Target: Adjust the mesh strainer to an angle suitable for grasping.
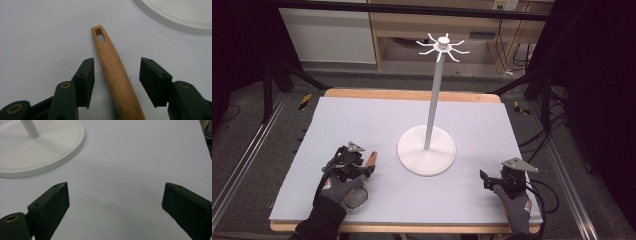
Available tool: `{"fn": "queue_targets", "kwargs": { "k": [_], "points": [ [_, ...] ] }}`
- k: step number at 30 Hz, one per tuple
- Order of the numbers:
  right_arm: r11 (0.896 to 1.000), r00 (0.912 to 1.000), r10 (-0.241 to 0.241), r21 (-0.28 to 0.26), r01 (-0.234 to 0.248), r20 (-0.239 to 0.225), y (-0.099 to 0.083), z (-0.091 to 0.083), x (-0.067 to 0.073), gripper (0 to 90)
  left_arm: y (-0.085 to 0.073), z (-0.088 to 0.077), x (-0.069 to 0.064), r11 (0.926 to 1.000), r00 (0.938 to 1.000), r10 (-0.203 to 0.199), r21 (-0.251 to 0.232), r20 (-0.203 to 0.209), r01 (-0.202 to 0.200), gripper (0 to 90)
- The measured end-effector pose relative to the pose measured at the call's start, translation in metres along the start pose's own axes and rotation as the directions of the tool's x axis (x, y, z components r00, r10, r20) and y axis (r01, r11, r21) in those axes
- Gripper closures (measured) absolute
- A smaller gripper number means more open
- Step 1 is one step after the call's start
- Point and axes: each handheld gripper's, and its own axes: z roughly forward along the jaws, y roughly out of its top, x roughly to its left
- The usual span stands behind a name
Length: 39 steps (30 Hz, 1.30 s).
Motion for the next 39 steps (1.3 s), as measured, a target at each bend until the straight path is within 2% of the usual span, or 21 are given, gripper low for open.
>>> {"fn": "queue_targets", "kwargs": {
  "k": [2, 11, 16, 29, 32, 36, 39],
  "points": [
    [1.000, 0.9999, 0.010, -0.002, -0.010, -0.012, 0.000, 0.000, 0.000, 7.8, 0.000, 0.002, 0.000, 1.0000, 1.0000, 0.000, 0.008, 0.000, 0.000, 45.9],
    [1.000, 0.9998, 0.019, 0.003, -0.019, -0.007, -0.002, 0.001, -0.002, 7.6, -0.001, 0.010, -0.002, 0.9991, 1.0000, -0.005, 0.042, 0.004, 0.005, 49.7],
    [1.000, 0.9998, 0.016, 0.008, -0.016, -0.009, -0.002, 0.002, -0.002, 7.6, -0.001, 0.015, -0.003, 0.9970, 0.9999, -0.009, 0.076, -0.015, 0.010, 54.9],
    [1.000, 0.9998, 0.015, 0.009, -0.015, -0.010, -0.001, 0.002, -0.002, 7.6, 0.001, 0.015, -0.003, 0.9950, 0.9995, -0.025, 0.097, -0.019, 0.026, 58.1],
    [1.000, 0.9999, 0.014, 0.010, -0.014, -0.010, -0.001, 0.002, -0.002, 7.6, 0.001, 0.012, -0.002, 0.9957, 0.9992, -0.028, 0.087, -0.026, 0.031, 63.3],
    [1.000, 0.9999, 0.013, 0.010, -0.013, -0.009, -0.001, 0.002, -0.002, 7.6, 0.000, 0.008, 0.002, 0.9960, 0.9991, -0.040, 0.079, -0.014, 0.041, 66.2],
    [1.000, 0.9999, 0.014, 0.010, -0.014, -0.009, -0.001, 0.002, -0.002, 7.6, 0.000, 0.008, 0.000, 0.9964, 0.9995, -0.031, 0.079, -0.007, 0.032, 66.5]
  ]
}}
